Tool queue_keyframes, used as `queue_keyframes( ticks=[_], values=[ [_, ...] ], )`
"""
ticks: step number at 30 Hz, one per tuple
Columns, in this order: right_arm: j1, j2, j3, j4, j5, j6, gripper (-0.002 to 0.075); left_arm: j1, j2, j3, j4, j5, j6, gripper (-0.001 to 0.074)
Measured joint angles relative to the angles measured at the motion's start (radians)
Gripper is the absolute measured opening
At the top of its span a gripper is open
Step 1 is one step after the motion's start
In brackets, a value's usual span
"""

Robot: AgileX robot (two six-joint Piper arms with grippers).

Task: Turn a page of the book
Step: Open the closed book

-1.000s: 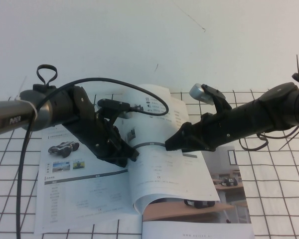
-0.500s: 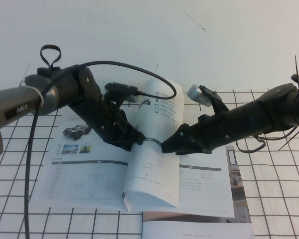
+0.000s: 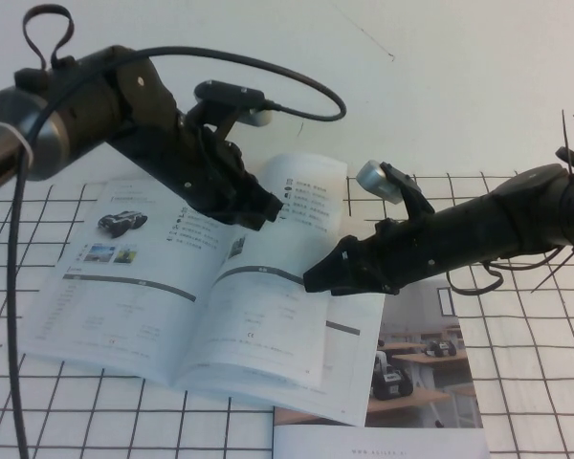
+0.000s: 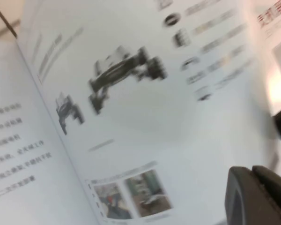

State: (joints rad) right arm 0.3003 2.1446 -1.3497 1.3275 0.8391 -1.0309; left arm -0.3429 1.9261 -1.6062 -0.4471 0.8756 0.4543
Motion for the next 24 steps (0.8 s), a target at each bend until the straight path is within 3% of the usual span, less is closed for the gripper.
queue_keyframes(
  ticks=[6,12,24],
  values=[
    [0.005,0.004,0.000,0.038,0.000,-0.021,0.0461,-0.002,-0.133,0.000,0.056,0.028,0.000,-0.0003],
    [0.005,0.004,0.000,0.071,0.000,-0.039,0.0461,-0.014,-0.253,0.000,0.075,0.162,0.036,-0.0003],
    [0.005,0.004,0.000,0.257,0.089,-0.129,0.0461,-0.173,-0.407,0.126,0.313,0.195,-0.082,-0.0002]
  ],
)
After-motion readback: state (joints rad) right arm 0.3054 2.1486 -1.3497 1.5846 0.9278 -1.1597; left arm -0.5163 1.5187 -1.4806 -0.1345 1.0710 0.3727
